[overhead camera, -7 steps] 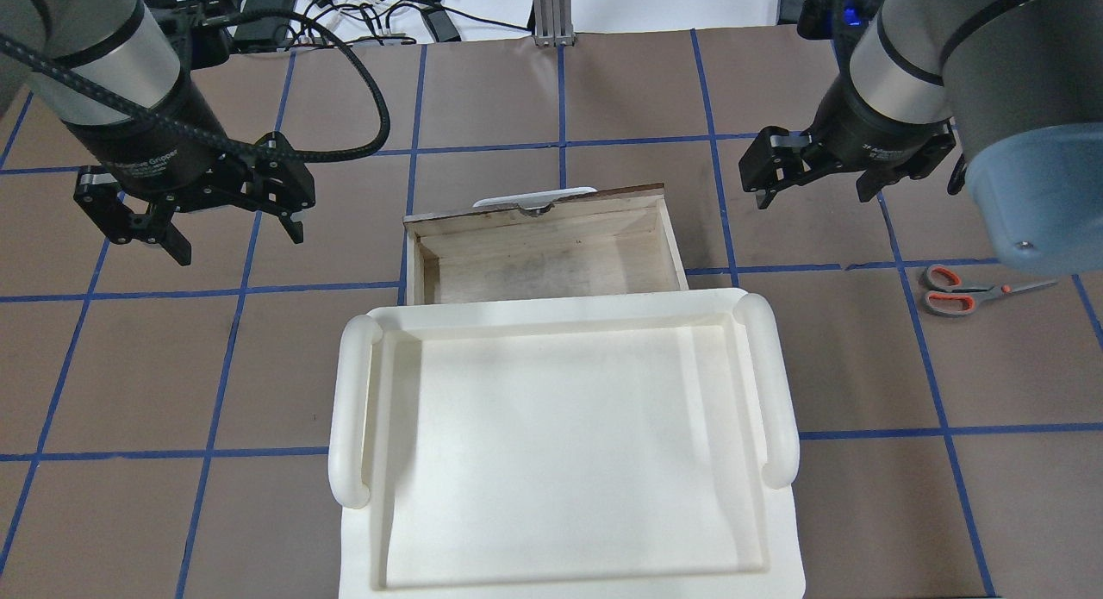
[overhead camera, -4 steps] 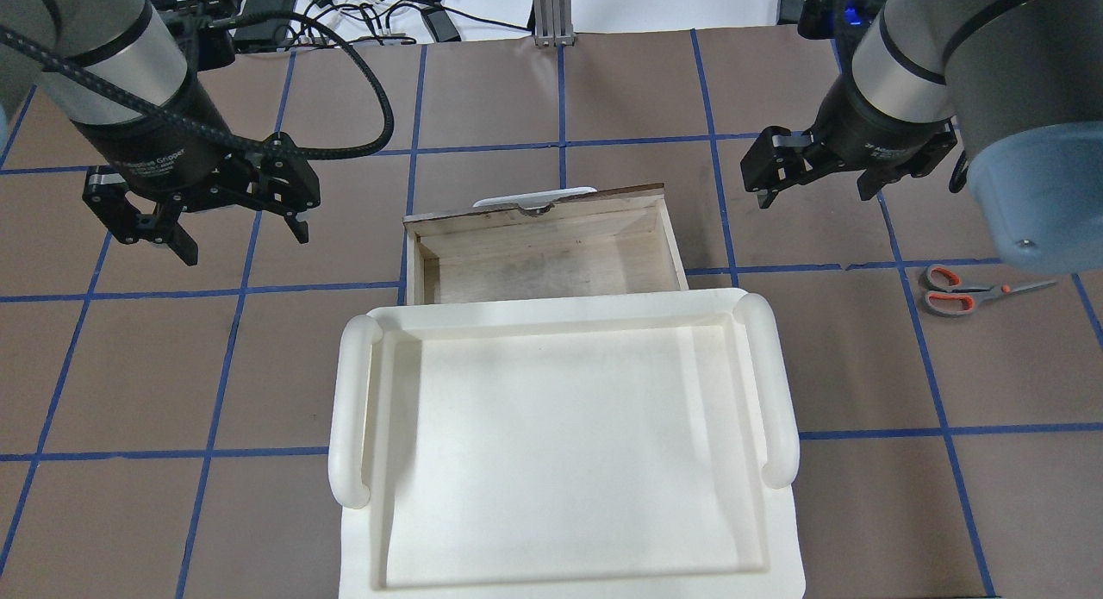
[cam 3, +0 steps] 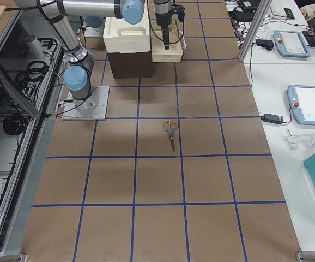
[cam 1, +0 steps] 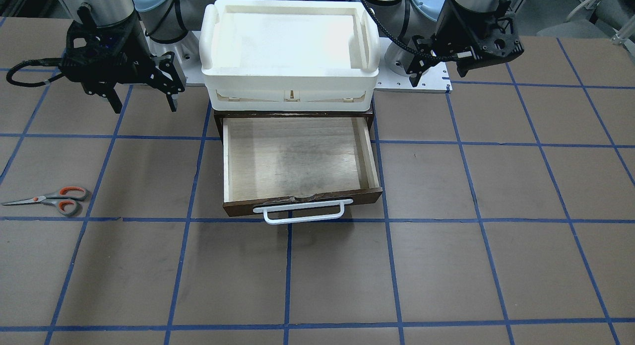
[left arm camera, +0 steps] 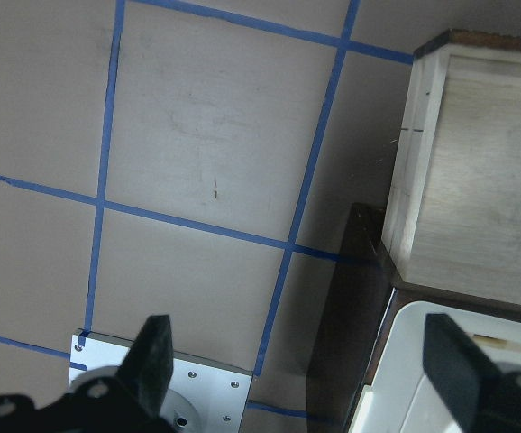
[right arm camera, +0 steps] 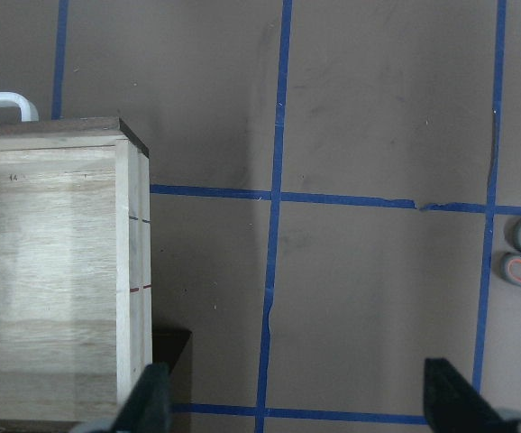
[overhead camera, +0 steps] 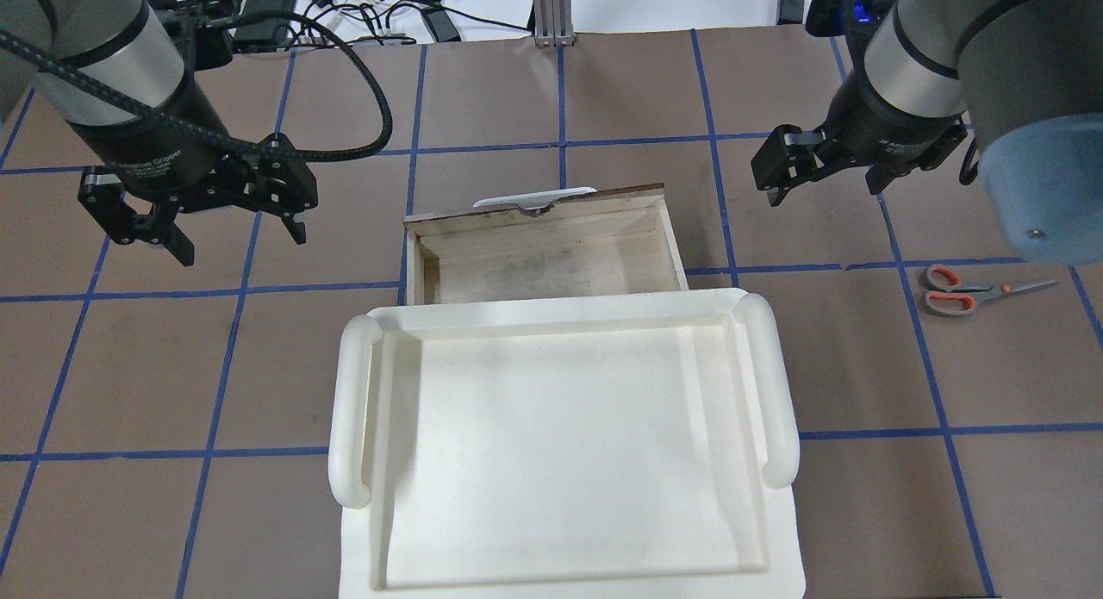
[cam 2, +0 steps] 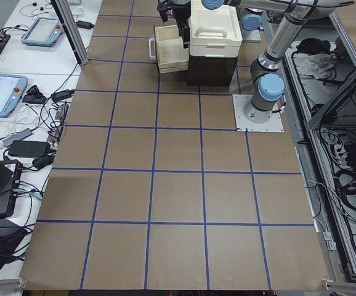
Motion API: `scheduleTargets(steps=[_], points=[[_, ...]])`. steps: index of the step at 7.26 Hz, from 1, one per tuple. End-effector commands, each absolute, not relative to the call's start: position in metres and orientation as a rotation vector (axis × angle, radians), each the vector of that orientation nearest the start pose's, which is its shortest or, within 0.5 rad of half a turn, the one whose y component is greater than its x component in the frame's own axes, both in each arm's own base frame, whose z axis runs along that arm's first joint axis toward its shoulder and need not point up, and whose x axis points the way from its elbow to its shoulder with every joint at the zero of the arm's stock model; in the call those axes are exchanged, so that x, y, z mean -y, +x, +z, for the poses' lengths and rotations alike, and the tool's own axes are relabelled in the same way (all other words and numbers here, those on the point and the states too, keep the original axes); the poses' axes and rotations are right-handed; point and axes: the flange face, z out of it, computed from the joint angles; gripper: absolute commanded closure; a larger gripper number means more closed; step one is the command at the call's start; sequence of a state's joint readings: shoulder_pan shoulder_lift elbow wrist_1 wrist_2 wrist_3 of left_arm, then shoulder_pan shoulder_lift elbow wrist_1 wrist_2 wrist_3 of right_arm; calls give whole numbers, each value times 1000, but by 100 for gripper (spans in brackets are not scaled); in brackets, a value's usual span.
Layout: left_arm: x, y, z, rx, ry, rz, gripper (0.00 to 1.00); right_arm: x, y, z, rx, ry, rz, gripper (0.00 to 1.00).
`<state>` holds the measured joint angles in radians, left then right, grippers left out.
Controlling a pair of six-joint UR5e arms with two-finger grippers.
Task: Put scissors in drawer and close it
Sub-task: 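Move the right gripper outward over the grey-and-orange scissors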
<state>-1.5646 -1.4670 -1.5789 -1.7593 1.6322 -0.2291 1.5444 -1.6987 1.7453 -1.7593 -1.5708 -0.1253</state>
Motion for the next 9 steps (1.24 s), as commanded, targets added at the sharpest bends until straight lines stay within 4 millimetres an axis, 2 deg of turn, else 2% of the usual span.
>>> scheduleTargets(steps=[1,3,4,6,7,8,9], points=[[436,-124,516,-3046,-352,127,0,465,77,485,-3133,-365,-236,0],[436,-124,516,-3045,-352,127,0,476,5,475,-3090,-770,-177,1],[435,-124,517,-3046,-345,125,0,484,-25,463,-3030,-989,-138,2],[436,-124,515,-3045,-350,132,0,487,-75,451,-2876,-1380,-95,3],[435,-124,516,-3044,-349,134,0,491,-102,435,-2787,-1508,-59,0],[435,-124,515,-3044,-352,137,0,496,-133,414,-2711,-1559,-45,0],[433,-124,516,-3042,-347,141,0,499,-164,387,-2613,-1632,-14,0]])
